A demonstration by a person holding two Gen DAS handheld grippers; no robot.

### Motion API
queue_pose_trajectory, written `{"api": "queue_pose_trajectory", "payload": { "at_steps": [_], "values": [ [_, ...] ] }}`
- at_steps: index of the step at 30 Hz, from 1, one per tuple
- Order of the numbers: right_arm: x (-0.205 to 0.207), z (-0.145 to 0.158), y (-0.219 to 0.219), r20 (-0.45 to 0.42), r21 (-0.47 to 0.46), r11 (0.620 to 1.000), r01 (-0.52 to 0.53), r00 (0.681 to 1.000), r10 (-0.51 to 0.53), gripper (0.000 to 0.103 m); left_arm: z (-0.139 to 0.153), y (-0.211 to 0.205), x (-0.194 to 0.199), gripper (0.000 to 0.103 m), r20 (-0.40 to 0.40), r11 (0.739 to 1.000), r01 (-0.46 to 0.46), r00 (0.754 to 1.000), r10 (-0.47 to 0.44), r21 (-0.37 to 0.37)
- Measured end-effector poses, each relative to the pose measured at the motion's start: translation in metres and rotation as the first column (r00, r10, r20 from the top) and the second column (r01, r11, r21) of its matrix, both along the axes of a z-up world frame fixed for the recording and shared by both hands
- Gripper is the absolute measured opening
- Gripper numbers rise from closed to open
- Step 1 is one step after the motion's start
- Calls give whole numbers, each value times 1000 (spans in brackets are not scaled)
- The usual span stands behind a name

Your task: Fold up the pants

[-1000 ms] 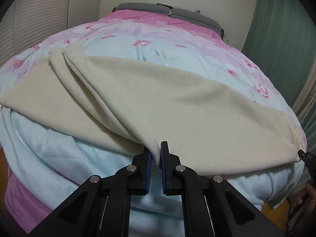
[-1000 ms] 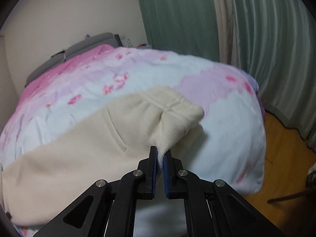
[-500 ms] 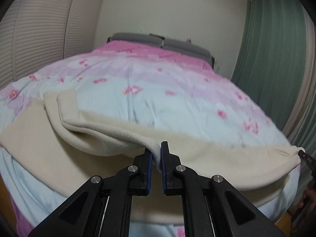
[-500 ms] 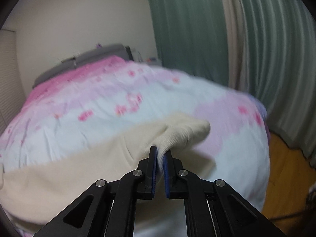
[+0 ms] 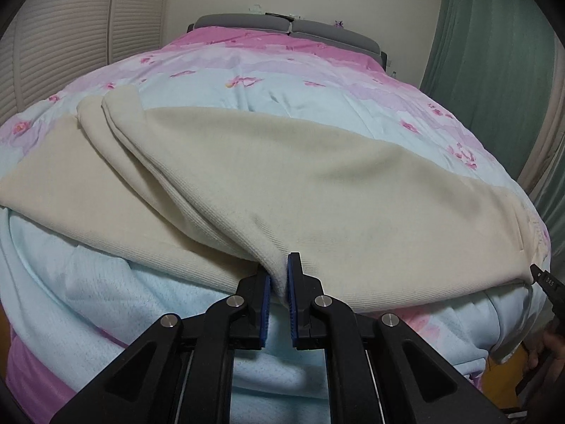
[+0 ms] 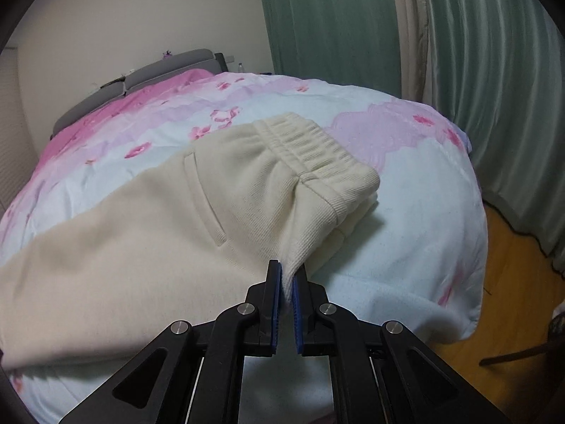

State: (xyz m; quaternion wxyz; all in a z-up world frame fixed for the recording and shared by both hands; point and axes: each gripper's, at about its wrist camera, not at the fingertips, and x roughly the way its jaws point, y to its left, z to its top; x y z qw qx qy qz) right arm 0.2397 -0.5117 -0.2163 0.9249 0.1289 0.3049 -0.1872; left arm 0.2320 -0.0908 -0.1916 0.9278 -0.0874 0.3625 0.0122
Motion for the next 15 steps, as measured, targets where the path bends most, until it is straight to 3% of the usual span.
{"api": "queue_pose_trajectory", "payload": {
  "at_steps": [3,5,6,7,8,11,15],
  "values": [
    [-5,2,0,27,8,1000,6,1000,-6,15,5,1,-3,15,12,1000,-3,1000,3,3],
    [-8,6,2,29,-8,1000,24,999,-24,44,11,1,-7,34,17,1000,5,1000,-5,-3],
    [-11,9,3,32,-26,999,39,999,-38,65,15,2,-10,40,19,1000,8,1000,-7,-5],
    [-13,13,4,40,-39,998,49,998,-47,70,19,3,-13,53,23,1000,9,1000,-9,-6],
    [-20,17,6,57,-51,997,59,997,-56,70,26,4,-19,59,37,1000,9,999,-9,0],
    [-37,32,9,82,-55,996,72,994,-67,70,46,12,-28,61,75,1000,23,997,-24,14],
    [-48,61,26,124,-87,996,15,992,-4,71,73,37,-29,69,129,999,2,992,-6,34]
  ]
}}
